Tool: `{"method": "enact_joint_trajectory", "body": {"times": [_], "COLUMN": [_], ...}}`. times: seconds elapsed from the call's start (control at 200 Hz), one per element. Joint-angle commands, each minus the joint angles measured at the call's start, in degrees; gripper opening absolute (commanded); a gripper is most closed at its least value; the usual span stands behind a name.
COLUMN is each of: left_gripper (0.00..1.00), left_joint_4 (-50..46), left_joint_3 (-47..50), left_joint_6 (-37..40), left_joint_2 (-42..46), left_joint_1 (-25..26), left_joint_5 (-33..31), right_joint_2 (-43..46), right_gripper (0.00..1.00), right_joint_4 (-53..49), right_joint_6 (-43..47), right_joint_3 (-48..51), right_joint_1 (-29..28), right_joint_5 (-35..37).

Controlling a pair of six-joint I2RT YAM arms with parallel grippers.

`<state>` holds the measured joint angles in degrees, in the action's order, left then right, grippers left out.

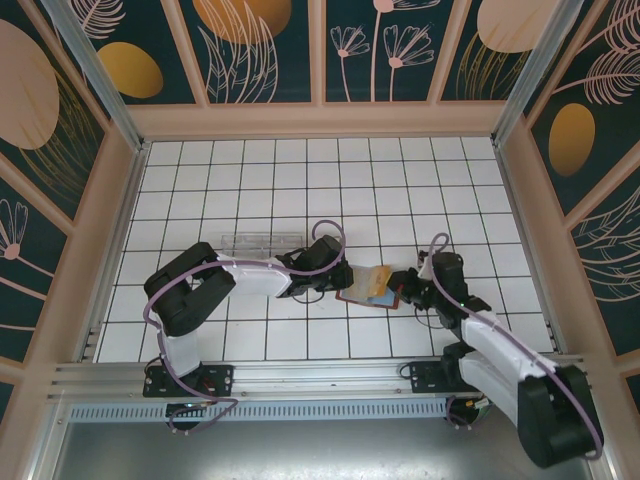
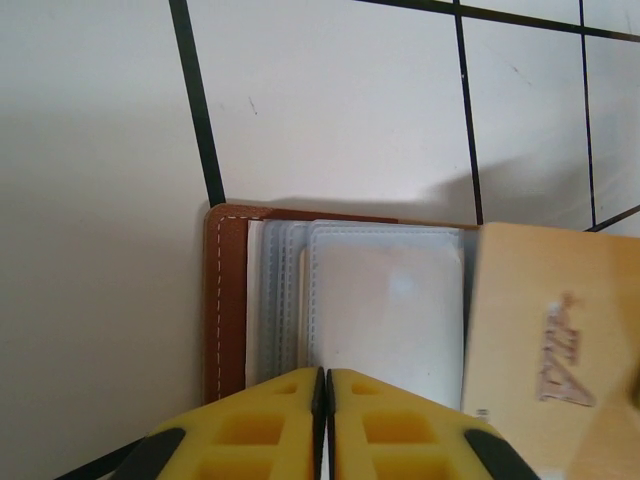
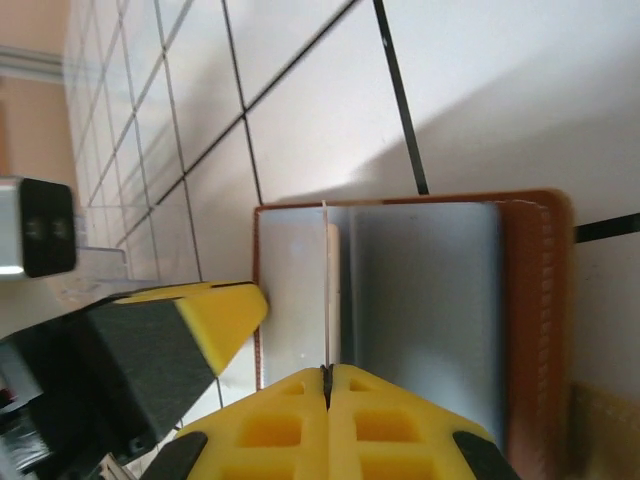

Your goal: Take the credit cards out of the card holder

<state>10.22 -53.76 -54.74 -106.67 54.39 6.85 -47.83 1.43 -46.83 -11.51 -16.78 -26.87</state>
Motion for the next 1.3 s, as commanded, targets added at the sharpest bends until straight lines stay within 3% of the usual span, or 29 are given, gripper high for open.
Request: {"method": "enact_joint_trajectory", "body": {"times": [0.0, 0.095, 0.26, 0.31, 0.365, 0.445, 0.641, 1.006, 1.296], "left_gripper": [0.16, 0.22, 0.47, 0.61, 0.64, 0.64, 0.56, 0.5, 0.45], "left_joint_4": [-3.4, -3.44, -4.53, -5.02, -3.4, 0.57, 8.52, 17.15, 22.66], "left_joint_3": [1.63, 0.65, -1.13, -0.9, 0.73, 4.24, 9.78, 11.56, 11.98], "left_joint_6": [-0.28, -0.2, 0.74, 0.97, 1.75, 3.04, 7.29, 10.45, 8.33], "left_joint_2": [0.23, 1.96, 8.07, 11.55, 14.68, 19.05, 25.52, 28.02, 26.1], "left_joint_1": [-0.19, -0.17, -0.29, -0.56, -0.98, -2.54, -8.23, -10.1, -10.16], "left_joint_5": [-0.88, -1.21, -4.32, -6.48, -7.74, -7.56, 4.28, 15.38, 20.67], "right_joint_2": [5.73, 8.95, 10.74, 10.41, 9.69, 7.63, 1.91, -4.52, -4.78], "right_gripper": [0.0, 0.0, 0.0, 0.0, 0.0, 0.0, 0.0, 0.0, 0.0], "right_joint_4": [-9.21, -11.95, -12.24, -10.91, -8.17, -3.94, 4.99, 23.46, 28.32], "right_joint_6": [1.51, 2.44, 6.24, 7.18, 7.97, 9.31, 12.29, 5.97, 3.02], "right_joint_3": [-2.21, -4.29, -7.67, -8.33, -8.69, -9.46, -12.68, -14.09, -13.45], "right_joint_1": [0.72, 0.78, 0.83, 0.95, 0.93, 0.97, 1.06, 1.05, 1.06], "right_joint_5": [2.08, 2.43, 1.46, 0.57, -1.43, -4.97, -13.37, -24.73, -27.62]}}
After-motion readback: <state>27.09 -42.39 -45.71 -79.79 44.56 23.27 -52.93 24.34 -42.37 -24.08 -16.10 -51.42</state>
